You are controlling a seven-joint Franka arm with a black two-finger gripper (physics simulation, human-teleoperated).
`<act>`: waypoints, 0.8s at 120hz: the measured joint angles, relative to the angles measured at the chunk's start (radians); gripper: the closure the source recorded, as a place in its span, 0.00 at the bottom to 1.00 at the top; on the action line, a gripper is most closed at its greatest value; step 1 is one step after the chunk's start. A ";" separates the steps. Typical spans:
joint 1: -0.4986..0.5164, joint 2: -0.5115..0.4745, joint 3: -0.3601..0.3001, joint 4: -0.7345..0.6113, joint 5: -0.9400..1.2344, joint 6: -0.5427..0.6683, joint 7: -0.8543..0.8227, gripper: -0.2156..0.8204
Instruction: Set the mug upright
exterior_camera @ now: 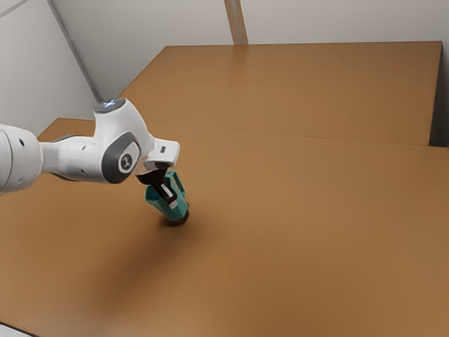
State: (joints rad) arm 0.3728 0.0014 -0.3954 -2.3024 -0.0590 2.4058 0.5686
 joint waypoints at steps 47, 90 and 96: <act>-0.014 0.000 -0.024 0.006 0.034 -0.106 -0.182 0.76; -0.002 -0.072 -0.057 0.013 0.042 -0.135 -0.275 0.31; 0.003 -0.092 -0.061 0.043 0.040 -0.154 -0.286 0.29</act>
State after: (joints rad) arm 0.3759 -0.0908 -0.4559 -2.2598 -0.0187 2.2516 0.2826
